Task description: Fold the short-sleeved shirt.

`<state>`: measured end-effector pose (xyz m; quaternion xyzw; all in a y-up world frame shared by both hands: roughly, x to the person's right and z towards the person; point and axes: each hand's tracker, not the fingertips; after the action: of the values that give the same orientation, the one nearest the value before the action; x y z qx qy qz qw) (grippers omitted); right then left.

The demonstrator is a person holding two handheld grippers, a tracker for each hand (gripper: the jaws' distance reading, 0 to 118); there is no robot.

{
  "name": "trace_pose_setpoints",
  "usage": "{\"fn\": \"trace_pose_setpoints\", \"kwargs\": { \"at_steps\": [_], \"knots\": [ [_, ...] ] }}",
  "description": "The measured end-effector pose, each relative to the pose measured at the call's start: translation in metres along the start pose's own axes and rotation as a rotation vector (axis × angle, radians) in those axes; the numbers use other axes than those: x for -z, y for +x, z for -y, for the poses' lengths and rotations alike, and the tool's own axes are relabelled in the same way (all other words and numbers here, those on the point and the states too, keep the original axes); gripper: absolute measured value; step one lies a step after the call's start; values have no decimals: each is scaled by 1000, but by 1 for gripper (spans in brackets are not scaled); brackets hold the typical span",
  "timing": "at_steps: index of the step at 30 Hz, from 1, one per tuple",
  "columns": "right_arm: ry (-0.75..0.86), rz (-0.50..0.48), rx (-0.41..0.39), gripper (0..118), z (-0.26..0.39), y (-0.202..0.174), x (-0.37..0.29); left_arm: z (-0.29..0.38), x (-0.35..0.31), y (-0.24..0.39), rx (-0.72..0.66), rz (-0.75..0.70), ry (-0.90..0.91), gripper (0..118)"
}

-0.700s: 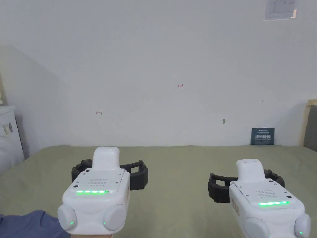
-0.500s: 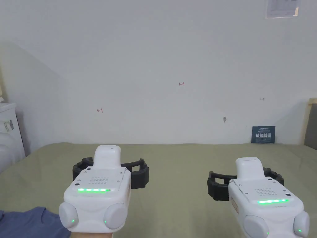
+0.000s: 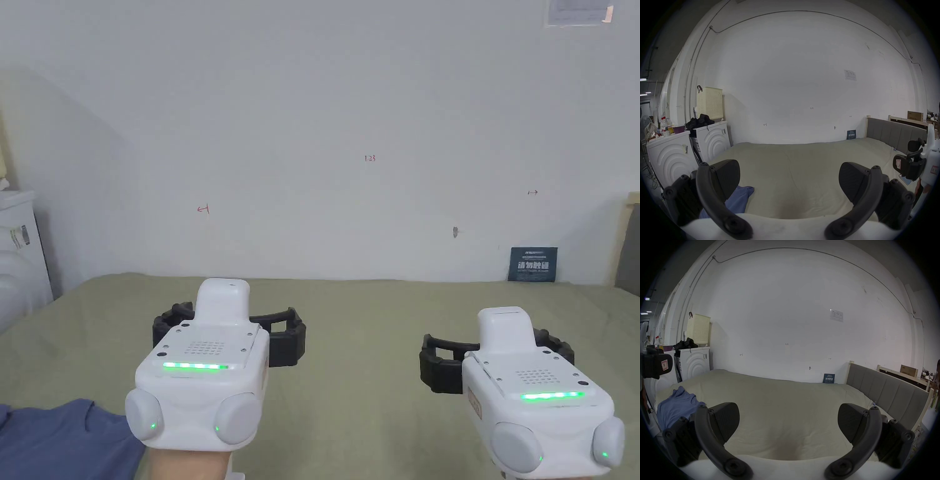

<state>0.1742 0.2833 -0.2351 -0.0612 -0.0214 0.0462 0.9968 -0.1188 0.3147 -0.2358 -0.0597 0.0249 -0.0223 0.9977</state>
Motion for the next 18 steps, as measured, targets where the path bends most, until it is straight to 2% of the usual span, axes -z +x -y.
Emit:
{"fn": "trace_pose_setpoints", "kwargs": {
  "at_steps": [18],
  "knots": [
    [13, 16, 4, 118, -5, 2, -3, -4, -2, 2, 2, -3, 11, 118]
  ]
}}
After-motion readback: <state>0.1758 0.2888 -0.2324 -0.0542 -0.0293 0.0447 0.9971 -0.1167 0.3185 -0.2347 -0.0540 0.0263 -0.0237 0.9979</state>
